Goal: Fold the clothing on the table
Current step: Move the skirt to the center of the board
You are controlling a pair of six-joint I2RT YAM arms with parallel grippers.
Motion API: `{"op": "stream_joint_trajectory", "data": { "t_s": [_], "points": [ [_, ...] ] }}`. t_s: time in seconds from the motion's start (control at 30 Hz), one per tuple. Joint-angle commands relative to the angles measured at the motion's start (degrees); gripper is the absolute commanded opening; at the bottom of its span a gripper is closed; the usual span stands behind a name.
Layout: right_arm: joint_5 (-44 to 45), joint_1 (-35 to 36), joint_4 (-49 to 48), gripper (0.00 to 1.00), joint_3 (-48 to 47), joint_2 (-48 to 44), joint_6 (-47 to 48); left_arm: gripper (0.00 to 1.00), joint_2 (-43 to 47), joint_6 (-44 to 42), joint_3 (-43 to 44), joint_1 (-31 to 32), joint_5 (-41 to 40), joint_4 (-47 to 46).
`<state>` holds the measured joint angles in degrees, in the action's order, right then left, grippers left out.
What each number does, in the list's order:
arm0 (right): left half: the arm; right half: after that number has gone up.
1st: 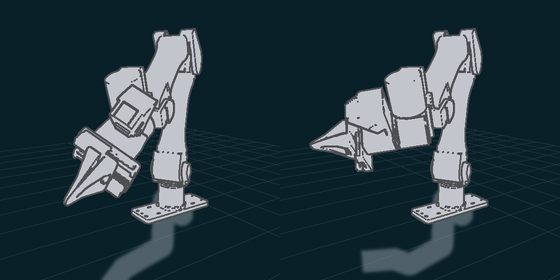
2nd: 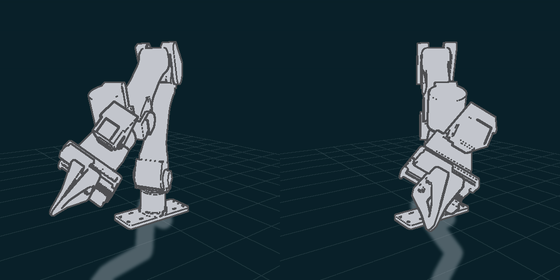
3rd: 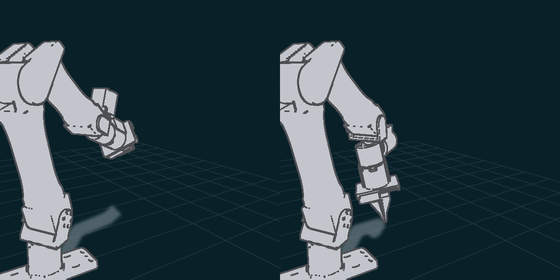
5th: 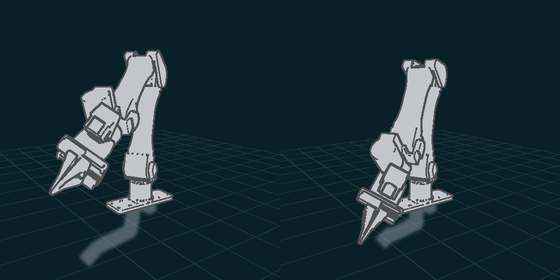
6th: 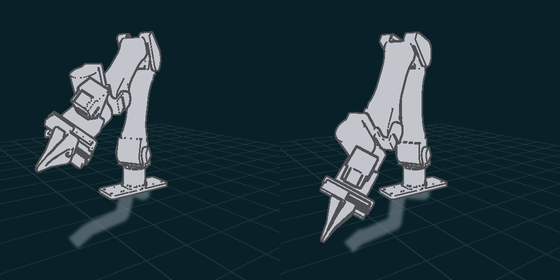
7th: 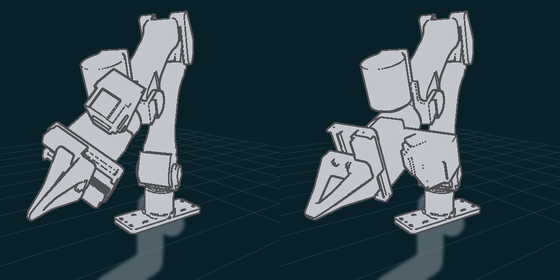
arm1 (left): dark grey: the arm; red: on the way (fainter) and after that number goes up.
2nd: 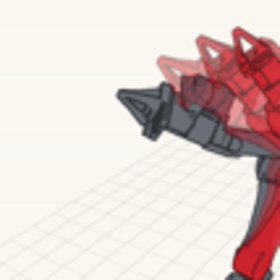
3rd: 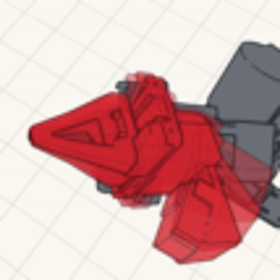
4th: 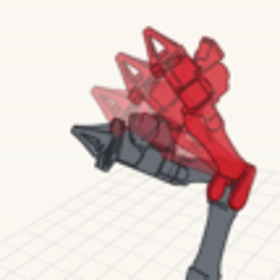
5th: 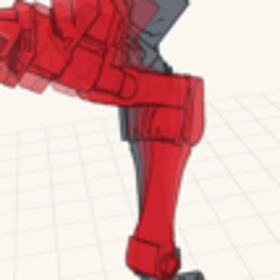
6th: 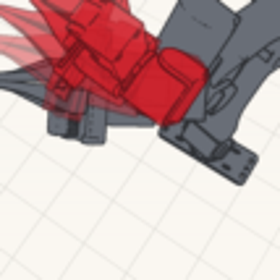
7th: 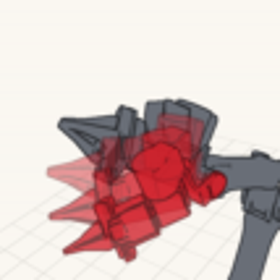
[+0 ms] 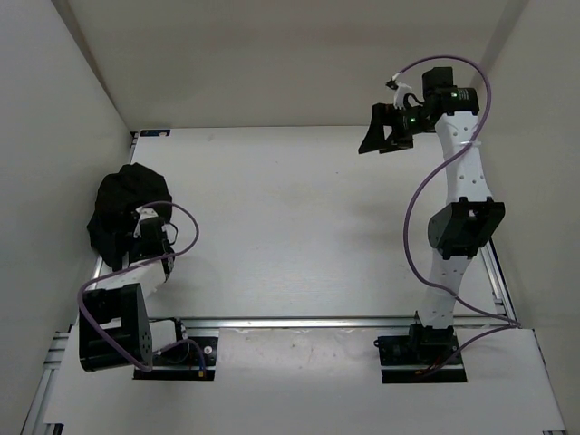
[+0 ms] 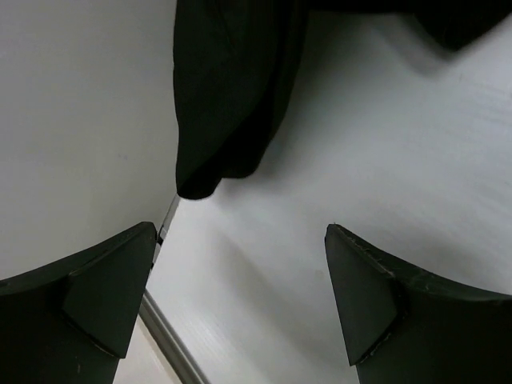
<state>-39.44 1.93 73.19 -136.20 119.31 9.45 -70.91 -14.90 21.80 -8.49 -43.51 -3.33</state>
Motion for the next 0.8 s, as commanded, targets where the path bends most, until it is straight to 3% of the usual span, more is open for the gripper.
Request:
{"op": "stream_joint_trajectory", "data": {
  "t_s": [0.0, 0.3, 0.53, 0.77],
  "points": [
    [1.0, 0.2, 1.8, 0.99, 0.7, -3.4, 0.0, 0.98, -1.0, -1.0, 0.5, 0.1, -0.8, -7.7],
    [2.4, -3.9, 2.3, 1.00, 0.8, -4.6, 0.1, 0.97, -7.6, -1.3, 5.6, -0.6, -1.2, -10.6],
    [1.3, -6.9, 1.1, 0.99, 3.0, -7.3, -0.6, 0.93, -13.6, 6.2, 13.0, -4.4, -2.5, -5.5],
    [0.5, -11.2, -0.3, 0.99, 6.2, -11.4, -1.1, 0.91, -18.0, 10.8, 14.8, -5.5, 1.3, -1.6]
  ]
}}
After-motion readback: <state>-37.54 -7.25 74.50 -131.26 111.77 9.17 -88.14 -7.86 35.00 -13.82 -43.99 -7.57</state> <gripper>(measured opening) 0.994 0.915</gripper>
